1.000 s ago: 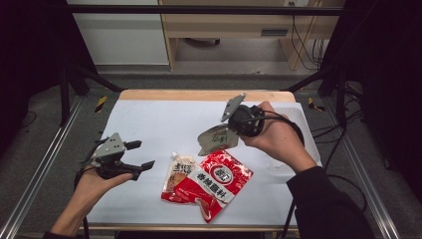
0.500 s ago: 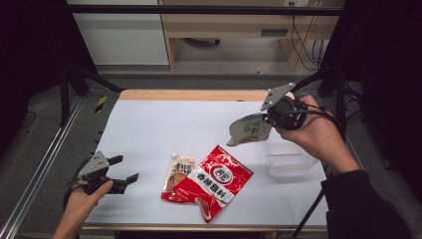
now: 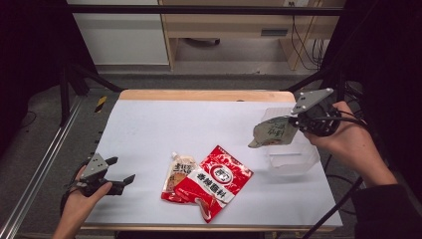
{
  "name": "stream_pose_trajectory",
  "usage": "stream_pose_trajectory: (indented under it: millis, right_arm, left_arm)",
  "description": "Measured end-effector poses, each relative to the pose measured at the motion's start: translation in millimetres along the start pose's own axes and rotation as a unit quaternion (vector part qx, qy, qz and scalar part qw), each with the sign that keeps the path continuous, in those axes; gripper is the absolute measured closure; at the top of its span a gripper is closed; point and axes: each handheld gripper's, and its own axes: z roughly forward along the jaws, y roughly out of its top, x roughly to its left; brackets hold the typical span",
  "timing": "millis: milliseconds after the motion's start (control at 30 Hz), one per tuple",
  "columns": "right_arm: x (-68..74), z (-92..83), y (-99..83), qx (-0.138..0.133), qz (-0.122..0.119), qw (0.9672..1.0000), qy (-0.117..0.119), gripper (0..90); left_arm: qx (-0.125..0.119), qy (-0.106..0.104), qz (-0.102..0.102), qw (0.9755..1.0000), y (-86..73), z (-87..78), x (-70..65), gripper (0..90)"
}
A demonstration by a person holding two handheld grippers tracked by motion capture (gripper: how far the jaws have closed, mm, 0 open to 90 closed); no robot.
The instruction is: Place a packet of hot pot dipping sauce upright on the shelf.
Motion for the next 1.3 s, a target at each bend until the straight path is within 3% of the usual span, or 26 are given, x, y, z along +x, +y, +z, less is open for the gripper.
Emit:
stream_pose_trajectory:
  millis: [300, 733, 1300]
  right_arm:
    - [-3.4, -0.9, -29.4, 0.012, 0.020, 0.9997, 0.002, 90.0]
    - [-5.1, -1.9, -59.8, 0.022, 0.030, 0.9993, 0.007, 90.0]
    - [-1.6, 7.7, -75.3, 0.037, 0.036, 0.9983, 0.027, 90.0]
  left_arm:
    - [0.004, 0.000, 0.004, 1.0000, -0.2, 0.8, -0.7, 8.9]
    - [0.009, -0.001, 0.002, 1.0000, -0.8, 1.6, -1.2, 8.8]
    - [0.012, -0.006, 0.002, 0.9999, -1.0, 2.6, -2.5, 8.6]
